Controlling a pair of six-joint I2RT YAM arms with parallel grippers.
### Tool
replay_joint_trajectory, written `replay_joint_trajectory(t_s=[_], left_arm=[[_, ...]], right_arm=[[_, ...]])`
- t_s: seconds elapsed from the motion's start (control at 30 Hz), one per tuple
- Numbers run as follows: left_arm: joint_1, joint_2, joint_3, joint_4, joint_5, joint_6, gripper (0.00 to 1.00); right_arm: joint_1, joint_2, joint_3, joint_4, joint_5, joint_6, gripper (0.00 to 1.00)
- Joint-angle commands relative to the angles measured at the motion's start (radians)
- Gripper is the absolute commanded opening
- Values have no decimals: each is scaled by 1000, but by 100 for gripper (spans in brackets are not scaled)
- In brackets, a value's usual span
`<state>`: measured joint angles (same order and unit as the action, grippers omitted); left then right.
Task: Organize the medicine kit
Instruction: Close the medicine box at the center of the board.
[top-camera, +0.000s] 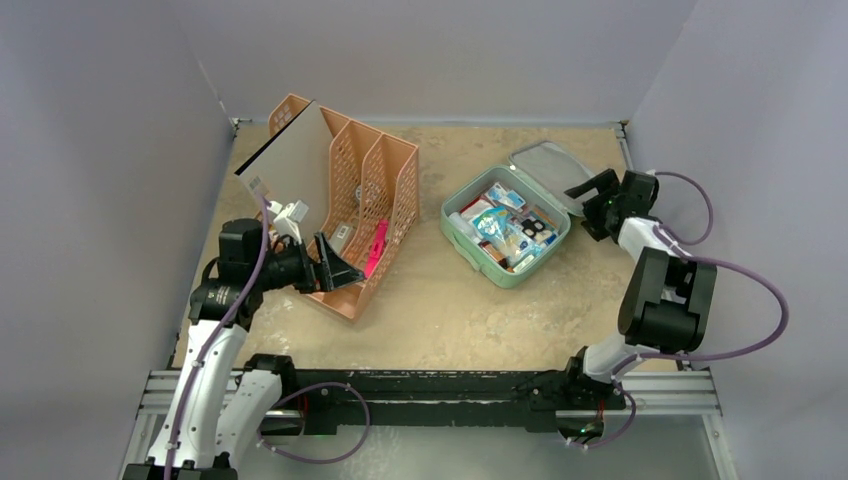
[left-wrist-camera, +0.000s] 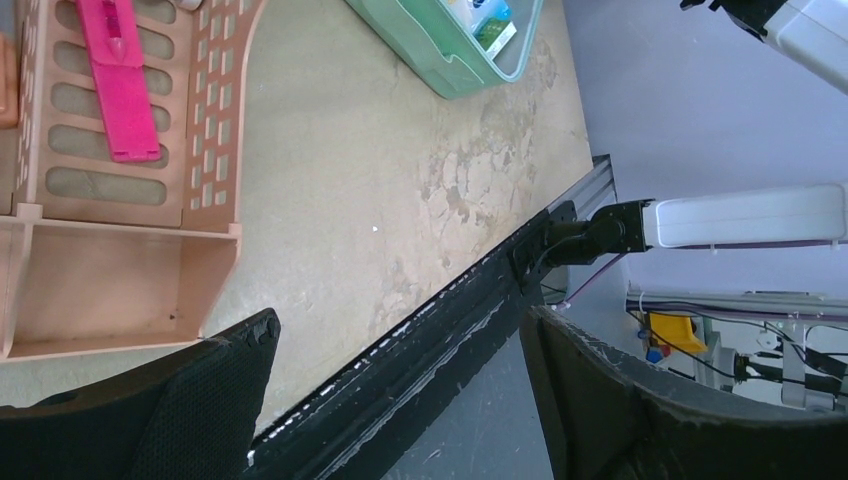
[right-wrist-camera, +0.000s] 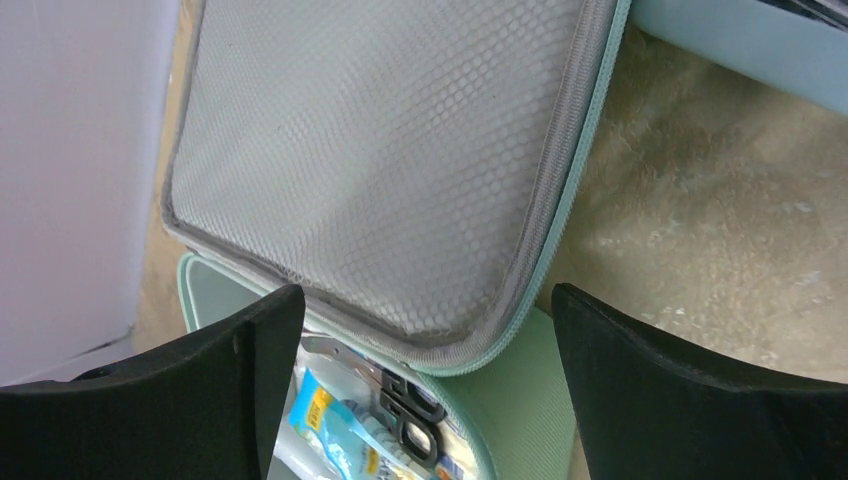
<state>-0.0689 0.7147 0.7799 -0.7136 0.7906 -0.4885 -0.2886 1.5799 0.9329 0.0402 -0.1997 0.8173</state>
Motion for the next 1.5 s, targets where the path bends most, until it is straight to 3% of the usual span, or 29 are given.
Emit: replay_joint_trajectory(t_s=[0.0,0.27,0.53,0.8,1.17,1.47], left_arm=[[-7,-18,-8,34,7,17,88],[-8,0,2,13,-43,17,88],[-8,-3,3,9,-59,16,88],[-7,-1,5,7,-77,11,88],[-7,-20,5,2,-90,8,88],[-8,-32,5,0,-94,5,88]], right_arm=[[-9,28,-27,147,-37,136,95],[-16,90,-82,332,-87,223,96],[-35,126,-135,602,-205,184,86],[-46,137,-155,707,-286,137,81],[-49,39,-157,665,-301,23,78],[-47,-28,-133,650,-369,-46,87]])
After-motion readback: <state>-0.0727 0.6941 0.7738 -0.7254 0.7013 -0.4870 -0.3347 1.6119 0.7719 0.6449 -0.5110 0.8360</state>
